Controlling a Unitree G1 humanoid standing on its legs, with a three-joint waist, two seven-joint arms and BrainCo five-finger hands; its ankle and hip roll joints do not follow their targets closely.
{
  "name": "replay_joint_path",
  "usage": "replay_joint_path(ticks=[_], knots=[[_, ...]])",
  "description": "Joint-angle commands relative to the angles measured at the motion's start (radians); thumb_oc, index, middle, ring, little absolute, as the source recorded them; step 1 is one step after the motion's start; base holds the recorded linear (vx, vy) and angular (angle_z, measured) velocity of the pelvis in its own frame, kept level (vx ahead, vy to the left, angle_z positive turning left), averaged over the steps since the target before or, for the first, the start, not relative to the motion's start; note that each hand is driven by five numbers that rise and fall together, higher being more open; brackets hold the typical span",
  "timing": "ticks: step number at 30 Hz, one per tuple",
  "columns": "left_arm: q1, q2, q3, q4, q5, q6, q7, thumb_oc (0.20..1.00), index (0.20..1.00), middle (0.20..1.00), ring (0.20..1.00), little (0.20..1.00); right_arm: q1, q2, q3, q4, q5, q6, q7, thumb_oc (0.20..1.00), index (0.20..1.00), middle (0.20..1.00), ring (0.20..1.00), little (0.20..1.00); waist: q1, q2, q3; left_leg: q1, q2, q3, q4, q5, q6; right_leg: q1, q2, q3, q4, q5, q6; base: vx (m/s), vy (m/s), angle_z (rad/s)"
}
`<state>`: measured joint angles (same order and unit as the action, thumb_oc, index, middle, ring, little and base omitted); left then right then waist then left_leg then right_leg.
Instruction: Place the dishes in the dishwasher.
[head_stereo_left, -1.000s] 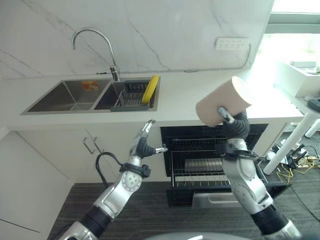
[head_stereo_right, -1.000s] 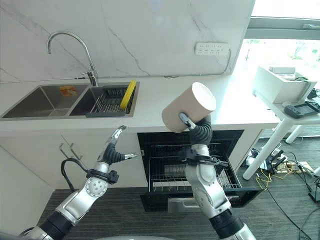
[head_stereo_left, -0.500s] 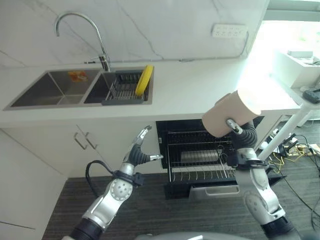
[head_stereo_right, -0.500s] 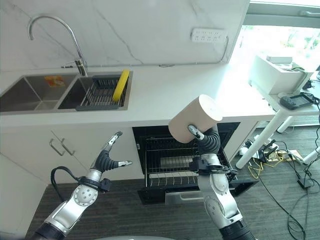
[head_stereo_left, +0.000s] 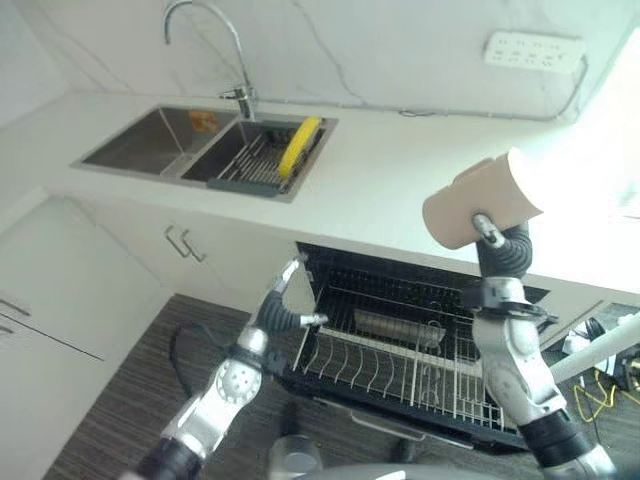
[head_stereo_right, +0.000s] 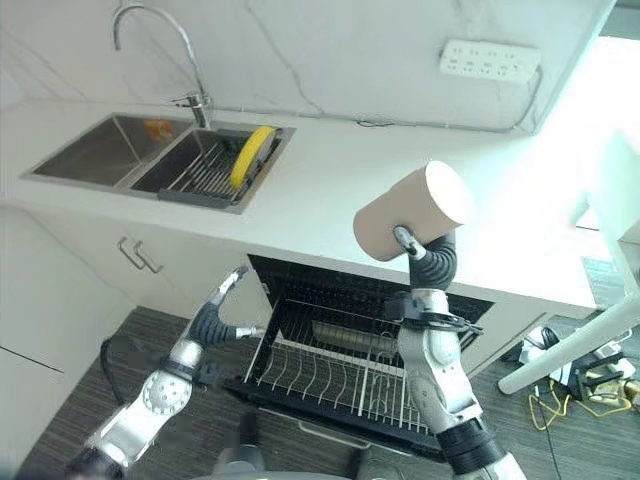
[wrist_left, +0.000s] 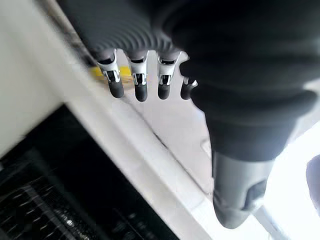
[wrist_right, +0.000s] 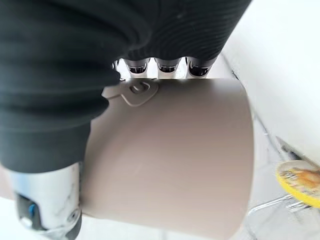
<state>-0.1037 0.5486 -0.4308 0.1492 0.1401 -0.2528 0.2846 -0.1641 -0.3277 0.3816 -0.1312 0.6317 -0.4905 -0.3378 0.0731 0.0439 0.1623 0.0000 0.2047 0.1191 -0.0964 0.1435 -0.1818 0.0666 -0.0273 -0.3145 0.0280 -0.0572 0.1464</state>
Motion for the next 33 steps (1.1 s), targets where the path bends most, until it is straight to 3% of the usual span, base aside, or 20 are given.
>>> replay_joint_path(ticks=[1, 10, 13, 15, 17, 22, 27, 33], knots=[[-0.016, 0.035, 0.032, -0.074, 0.049, -0.049, -0.021, 1.000, 1.000, 1.000, 1.000, 1.000, -0.042, -0.008, -0.051, -0.088, -0.052, -0.055, 0.001, 0.200, 0.200, 0.200, 0.200, 0.200, -0.027, 0.006, -0.039, 0.067, 0.053, -0.020, 0.011, -0.065, 0.002, 0.072, -0.226, 0.061, -0.084, 0.067, 0.068, 0.16, 0.055, -0.32], [0.034, 0.070, 0.017, -0.094, 0.118, -0.074, -0.114, 1.000, 1.000, 1.000, 1.000, 1.000, -0.025, 0.002, -0.041, -0.153, -0.034, 0.012, 0.012, 0.200, 0.200, 0.200, 0.200, 0.200, -0.038, -0.012, -0.041, 0.100, 0.036, 0.014, 0.009, -0.128, 0.023, 0.038, -0.270, 0.064, -0.102, 0.111, 0.108, 0.11, 0.018, -0.16], [0.026, 0.086, -0.009, -0.088, 0.120, -0.047, -0.182, 1.000, 1.000, 1.000, 1.000, 1.000, -0.018, -0.004, -0.040, -0.154, -0.013, 0.019, 0.028, 0.200, 0.200, 0.200, 0.200, 0.200, -0.046, -0.010, -0.039, 0.099, 0.042, 0.023, 0.009, -0.130, 0.022, 0.028, -0.272, 0.067, -0.100, 0.115, 0.113, 0.03, 0.012, -0.02], [0.022, 0.107, -0.039, -0.076, 0.118, -0.025, -0.252, 1.000, 1.000, 1.000, 1.000, 1.000, -0.015, -0.015, -0.039, -0.154, 0.000, 0.022, 0.037, 0.200, 0.200, 0.200, 0.200, 0.200, -0.052, -0.005, -0.038, 0.099, 0.045, 0.028, 0.009, -0.130, 0.022, 0.022, -0.273, 0.068, -0.098, 0.116, 0.114, 0.06, 0.021, -0.09], [0.036, 0.142, -0.078, -0.070, 0.118, 0.008, -0.404, 1.000, 1.000, 1.000, 1.000, 1.000, -0.004, -0.034, -0.033, -0.150, 0.006, 0.039, 0.054, 0.200, 0.200, 0.200, 0.200, 0.200, -0.060, 0.009, -0.036, 0.099, 0.049, 0.034, 0.009, -0.129, 0.022, 0.014, -0.275, 0.071, -0.097, 0.117, 0.115, 0.08, 0.042, -0.16], [0.051, 0.202, -0.126, -0.081, 0.101, 0.051, -0.559, 1.000, 1.000, 1.000, 1.000, 1.000, 0.033, -0.064, -0.007, -0.115, 0.030, 0.056, 0.092, 0.200, 0.200, 0.200, 0.200, 0.200, -0.078, 0.034, -0.019, 0.092, 0.051, 0.051, 0.009, -0.121, 0.025, -0.013, -0.285, 0.081, -0.080, 0.120, 0.115, 0.04, 0.071, -0.06], [0.061, 0.252, -0.183, -0.092, 0.127, 0.086, -0.692, 1.000, 1.000, 1.000, 1.000, 1.000, 0.085, -0.108, -0.025, -0.093, 0.048, 0.054, 0.158, 0.200, 0.200, 0.200, 0.200, 0.200, -0.107, 0.048, 0.053, 0.036, 0.055, 0.056, 0.076, -0.112, 0.027, -0.083, -0.320, 0.113, 0.023, 0.103, 0.115, -0.05, 0.104, -0.23], [-0.034, 0.247, -0.295, -0.067, 0.152, 0.151, -0.621, 1.000, 1.000, 1.000, 1.000, 1.000, 0.053, -0.142, -0.033, -0.071, 0.043, -0.008, 0.129, 0.200, 0.200, 0.200, 0.200, 0.200, -0.132, 0.038, 0.163, -0.085, 0.059, 0.032, 0.197, -0.140, 0.021, -0.151, -0.342, 0.143, 0.049, 0.110, 0.115, -0.16, 0.009, -0.09]])
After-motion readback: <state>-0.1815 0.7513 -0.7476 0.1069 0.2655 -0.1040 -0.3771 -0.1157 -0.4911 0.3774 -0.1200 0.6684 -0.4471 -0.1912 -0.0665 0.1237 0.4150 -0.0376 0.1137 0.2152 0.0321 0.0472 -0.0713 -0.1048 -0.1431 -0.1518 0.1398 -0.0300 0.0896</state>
